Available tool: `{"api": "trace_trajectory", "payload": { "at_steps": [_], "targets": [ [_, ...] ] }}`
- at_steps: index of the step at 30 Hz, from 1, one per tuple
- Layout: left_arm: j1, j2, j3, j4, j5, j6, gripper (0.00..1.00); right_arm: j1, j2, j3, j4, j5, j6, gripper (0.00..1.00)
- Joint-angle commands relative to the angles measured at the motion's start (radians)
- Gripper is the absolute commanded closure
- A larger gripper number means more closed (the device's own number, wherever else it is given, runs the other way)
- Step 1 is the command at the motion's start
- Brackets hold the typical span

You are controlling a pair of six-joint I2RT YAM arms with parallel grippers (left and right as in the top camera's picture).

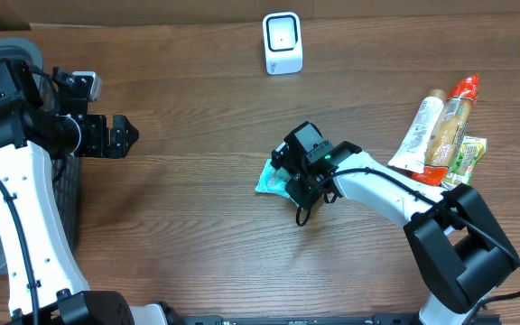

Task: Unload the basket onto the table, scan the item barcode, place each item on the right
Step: 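Lift the teal pack and hold its barcode before the scanner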

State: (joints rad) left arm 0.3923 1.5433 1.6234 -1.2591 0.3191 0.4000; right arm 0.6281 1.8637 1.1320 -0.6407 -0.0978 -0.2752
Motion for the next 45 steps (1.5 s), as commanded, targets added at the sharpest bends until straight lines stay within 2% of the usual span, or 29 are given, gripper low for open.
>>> {"api": "trace_trajectory", "payload": {
  "at_steps": [1,4,7,9,13,18,23,34,45],
  "targets": [
    [-0.006,0.006,0.000,0.003,0.011,0.023,0.00,-0.001,0.000,-0.009,-0.003,-0.008,0.039,0.82],
    [-0.006,0.006,0.000,0.003,0.011,0.023,0.00,-0.001,-0.001,0.040,-0.060,-0.009,0.102,0.86],
    [-0.006,0.006,0.000,0.003,0.011,0.023,0.00,-0.001,-0.001,0.180,-0.184,-0.008,0.203,0.92],
    [-0.006,0.006,0.000,0.003,0.011,0.023,0.00,-0.002,-0.001,0.300,-0.264,-0.006,0.254,0.96],
    [-0.006,0.006,0.000,0.004,0.011,0.023,0.00,-0.021,-0.001,0.603,-0.379,0.129,0.427,0.96],
    [-0.006,0.006,0.000,0.003,0.011,0.023,0.01,-0.084,0.029,0.827,-0.341,0.191,0.412,0.97],
    [-0.006,0.006,0.000,0.004,0.011,0.023,0.00,-0.132,0.165,0.988,-0.280,0.190,0.380,0.97],
    [-0.006,0.006,0.000,0.003,0.011,0.023,0.00,-0.140,0.437,1.012,-0.002,0.282,0.299,0.96],
    [-0.006,0.006,0.000,0.003,0.011,0.023,0.01,-0.146,0.521,1.012,0.113,0.286,0.305,0.96]
  ]
}}
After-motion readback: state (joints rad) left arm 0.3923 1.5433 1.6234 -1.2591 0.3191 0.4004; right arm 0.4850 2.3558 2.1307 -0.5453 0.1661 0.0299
